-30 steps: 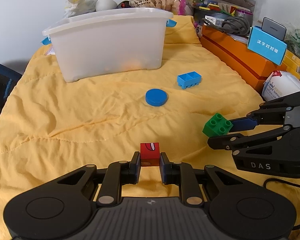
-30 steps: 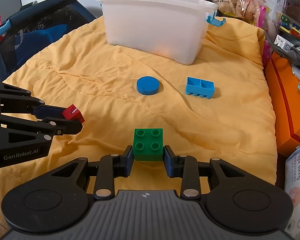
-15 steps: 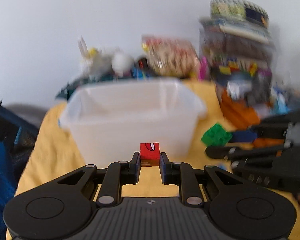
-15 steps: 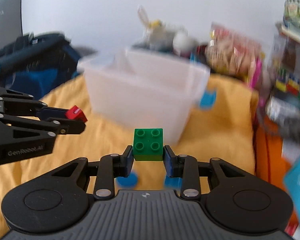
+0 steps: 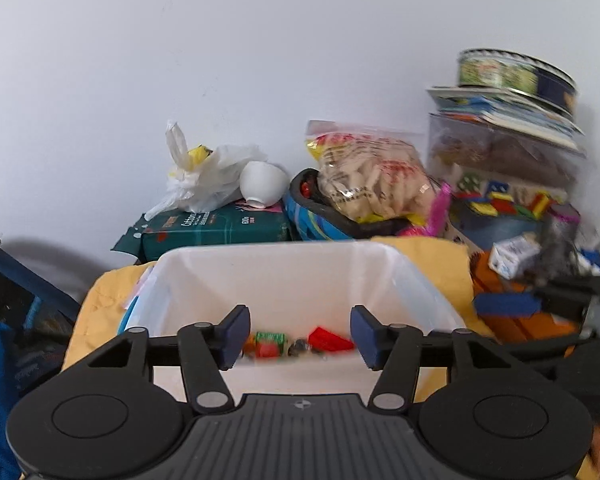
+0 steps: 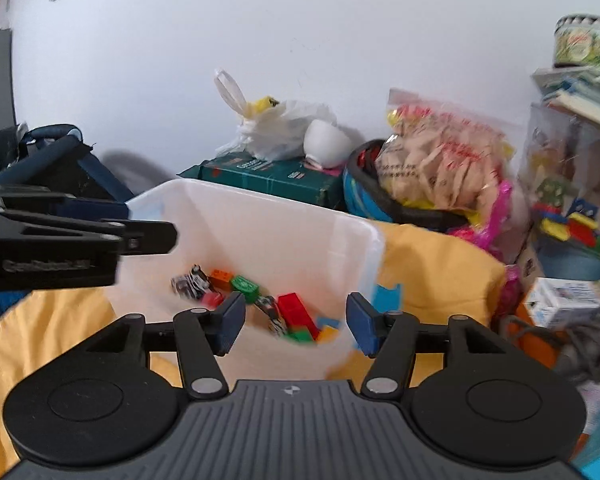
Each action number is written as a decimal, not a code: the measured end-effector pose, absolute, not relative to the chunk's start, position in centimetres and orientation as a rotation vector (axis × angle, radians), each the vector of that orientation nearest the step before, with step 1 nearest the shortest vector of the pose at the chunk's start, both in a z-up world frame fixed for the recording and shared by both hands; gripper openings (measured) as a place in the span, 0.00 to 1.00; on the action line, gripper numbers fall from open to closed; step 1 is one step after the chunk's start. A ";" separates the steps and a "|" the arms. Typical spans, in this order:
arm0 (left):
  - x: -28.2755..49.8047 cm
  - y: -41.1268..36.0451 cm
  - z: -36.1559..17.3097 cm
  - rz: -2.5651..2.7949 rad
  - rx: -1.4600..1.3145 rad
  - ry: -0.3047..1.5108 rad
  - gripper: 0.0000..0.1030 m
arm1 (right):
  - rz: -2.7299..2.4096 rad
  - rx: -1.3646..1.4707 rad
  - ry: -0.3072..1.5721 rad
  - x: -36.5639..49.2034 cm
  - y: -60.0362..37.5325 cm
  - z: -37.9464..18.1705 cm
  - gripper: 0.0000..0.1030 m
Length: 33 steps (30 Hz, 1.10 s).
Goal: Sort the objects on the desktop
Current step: 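Carry the red block and green brick over the bin and open both tools, then grasp the blue airplane disc with the left tool while the right tool grasps the blue brick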
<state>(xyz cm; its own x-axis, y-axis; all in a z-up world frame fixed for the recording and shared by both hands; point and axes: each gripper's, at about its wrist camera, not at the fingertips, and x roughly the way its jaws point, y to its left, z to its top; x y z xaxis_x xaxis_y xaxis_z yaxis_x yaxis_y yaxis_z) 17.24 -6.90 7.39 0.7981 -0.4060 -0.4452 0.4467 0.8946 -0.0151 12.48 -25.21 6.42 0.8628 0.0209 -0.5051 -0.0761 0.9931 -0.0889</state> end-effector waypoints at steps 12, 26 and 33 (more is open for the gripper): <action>11.5 -10.4 -2.1 -0.573 0.135 0.737 0.57 | 0.011 -0.094 0.732 4.2 -28.6 -0.4 0.60; 11.3 -11.2 -5.8 -0.573 0.236 0.824 0.13 | 0.084 -0.253 0.733 3.1 -26.1 -2.1 0.60; 6.3 -6.5 -5.5 -0.540 0.274 0.831 0.15 | 0.160 -0.523 0.729 6.8 -23.5 -4.1 0.55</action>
